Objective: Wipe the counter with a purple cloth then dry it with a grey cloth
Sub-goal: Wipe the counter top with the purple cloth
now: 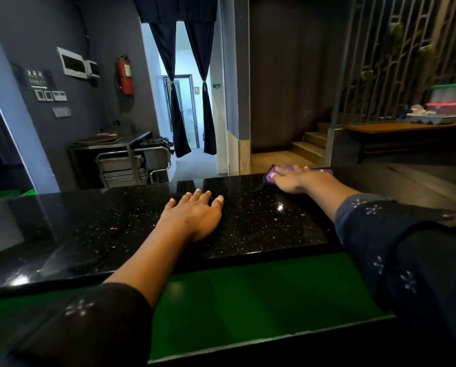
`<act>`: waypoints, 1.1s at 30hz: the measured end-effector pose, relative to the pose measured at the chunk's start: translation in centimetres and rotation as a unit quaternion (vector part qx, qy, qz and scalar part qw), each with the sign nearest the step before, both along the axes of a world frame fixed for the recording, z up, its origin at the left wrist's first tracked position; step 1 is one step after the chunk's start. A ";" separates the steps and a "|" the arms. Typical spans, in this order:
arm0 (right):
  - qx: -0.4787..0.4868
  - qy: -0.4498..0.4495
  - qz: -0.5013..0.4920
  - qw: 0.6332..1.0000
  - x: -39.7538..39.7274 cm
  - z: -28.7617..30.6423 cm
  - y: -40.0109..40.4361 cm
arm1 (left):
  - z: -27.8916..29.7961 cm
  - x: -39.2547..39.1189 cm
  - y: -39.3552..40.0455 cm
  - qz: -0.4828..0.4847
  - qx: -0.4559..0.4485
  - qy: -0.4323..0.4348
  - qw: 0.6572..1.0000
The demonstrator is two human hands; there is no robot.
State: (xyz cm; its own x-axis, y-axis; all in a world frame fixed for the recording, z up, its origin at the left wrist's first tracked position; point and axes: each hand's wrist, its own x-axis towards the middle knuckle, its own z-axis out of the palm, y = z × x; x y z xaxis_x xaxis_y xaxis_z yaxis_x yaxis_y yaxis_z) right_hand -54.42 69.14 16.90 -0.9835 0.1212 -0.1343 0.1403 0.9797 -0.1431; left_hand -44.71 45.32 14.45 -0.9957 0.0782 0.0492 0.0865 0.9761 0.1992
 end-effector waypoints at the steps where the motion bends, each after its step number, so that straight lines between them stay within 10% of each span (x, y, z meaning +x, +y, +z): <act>1: -0.006 0.001 0.012 1.000 0.9 0.1 -0.7 | 0.1 0.0 -0.1 0.002 0.003 0.000 1.000; 11: 0.005 0.034 0.193 0.981 17.0 -1.0 -3.3 | 0.8 1.3 -0.1 -0.002 0.014 -0.022 1.000; 25: 0.008 0.029 0.010 0.999 10.5 0.0 -3.9 | 0.5 0.9 0.1 -0.010 0.003 -0.008 1.000; 33: -0.014 0.023 0.096 0.995 16.0 -0.4 -6.1 | 1.2 1.6 0.1 -0.003 0.007 -0.010 1.000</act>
State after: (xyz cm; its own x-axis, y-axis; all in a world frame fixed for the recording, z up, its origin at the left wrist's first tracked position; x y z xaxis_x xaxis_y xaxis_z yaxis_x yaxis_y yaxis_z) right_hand -38.43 63.08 16.46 -0.9933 -0.0735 -0.0894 -0.0572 0.9833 -0.1729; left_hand -43.07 45.37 15.62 -0.9960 0.0840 0.0297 0.0885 0.9728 0.2143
